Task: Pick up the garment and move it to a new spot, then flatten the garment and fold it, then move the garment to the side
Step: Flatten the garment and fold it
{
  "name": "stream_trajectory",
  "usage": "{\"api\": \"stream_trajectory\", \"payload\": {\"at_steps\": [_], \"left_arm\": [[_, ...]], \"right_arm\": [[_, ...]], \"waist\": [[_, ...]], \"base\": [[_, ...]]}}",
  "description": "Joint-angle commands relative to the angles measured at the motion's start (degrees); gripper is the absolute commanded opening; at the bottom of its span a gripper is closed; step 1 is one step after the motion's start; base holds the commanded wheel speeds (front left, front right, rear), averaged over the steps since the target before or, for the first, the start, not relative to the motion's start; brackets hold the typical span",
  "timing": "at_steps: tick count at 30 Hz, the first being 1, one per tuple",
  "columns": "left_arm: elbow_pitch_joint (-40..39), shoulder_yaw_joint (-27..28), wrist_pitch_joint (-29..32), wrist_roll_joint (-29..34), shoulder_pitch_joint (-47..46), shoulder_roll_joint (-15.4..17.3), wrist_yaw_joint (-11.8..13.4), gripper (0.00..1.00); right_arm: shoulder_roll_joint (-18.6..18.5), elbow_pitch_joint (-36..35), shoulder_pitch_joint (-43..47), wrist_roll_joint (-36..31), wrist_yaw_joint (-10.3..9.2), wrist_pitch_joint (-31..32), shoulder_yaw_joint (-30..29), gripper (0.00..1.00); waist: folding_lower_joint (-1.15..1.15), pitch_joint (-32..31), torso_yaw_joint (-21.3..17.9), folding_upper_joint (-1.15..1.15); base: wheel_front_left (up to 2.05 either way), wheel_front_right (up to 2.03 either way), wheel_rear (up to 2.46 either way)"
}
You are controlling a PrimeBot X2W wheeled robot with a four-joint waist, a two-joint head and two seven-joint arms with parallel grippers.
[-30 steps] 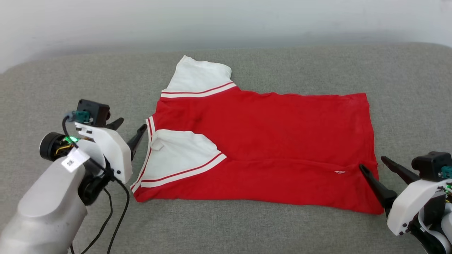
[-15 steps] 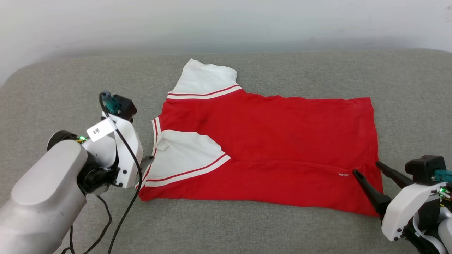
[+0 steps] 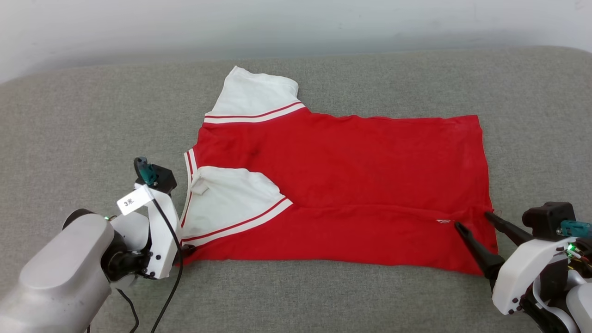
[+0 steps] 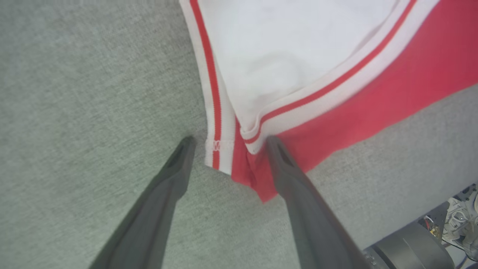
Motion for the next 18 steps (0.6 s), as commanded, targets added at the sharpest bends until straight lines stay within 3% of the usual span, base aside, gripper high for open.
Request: {"api": "stream_trajectory", "payload": {"at_steps": [1, 3, 4, 5, 6, 12, 18], "left_arm": [[1.3, -0.9, -0.4, -0.4, 2.2, -1.2, 0.0, 1.0], [1.7, -2.1, -0.5, -0.7, 3.2, -1.6, 0.0, 1.0], [1.6, -2.6, -0.5, -0.8, 3.6, -1.8, 0.0, 0.49], [1.5, -3.0, -0.8, -1.0, 3.8, -1.7, 0.0, 0.2], [1.3, -3.1, -1.3, -1.1, 3.9, -1.7, 0.0, 0.0], [0.2, -2.7, -5.6, -1.8, 3.3, -0.5, 0.1, 0.0], [-2.4, -0.4, -11.3, -2.8, 3.4, 1.1, 0.1, 0.0]], "right_arm": [[0.5, 0.0, -0.6, 0.1, -0.06, -0.2, 0.3, 1.0], [0.3, 0.1, -0.8, 0.3, -0.07, -0.2, 0.5, 1.0], [0.1, 0.2, -1.1, 0.5, -0.06, -0.2, 0.4, 1.0], [-0.2, 0.1, -1.3, 0.6, -0.06, -0.2, 0.2, 1.0], [-0.5, 0.1, -1.4, 0.5, -0.06, -0.3, 0.1, 1.0], [-2.6, -1.2, -2.1, -0.5, -0.06, 0.6, -0.2, 1.0], [-7.2, -4.6, -3.3, -1.1, -0.06, 4.1, -1.1, 1.0]], "waist": [[0.0, 0.4, -0.3, 0.0], [0.0, 0.4, -0.5, 0.0], [0.0, 0.4, -0.5, 0.0], [0.0, 0.3, -0.5, 0.0], [0.0, 0.2, -0.5, 0.0], [0.0, -1.1, -0.3, 0.0], [0.0, -2.6, 0.0, 0.0]], "base": [[0.0, 0.0, 0.0], [0.0, 0.0, 0.0], [0.0, 0.0, 0.0], [0.0, 0.0, 0.0], [0.0, 0.0, 0.0], [0.0, 0.0, 0.0], [0.0, 0.0, 0.0]]}}
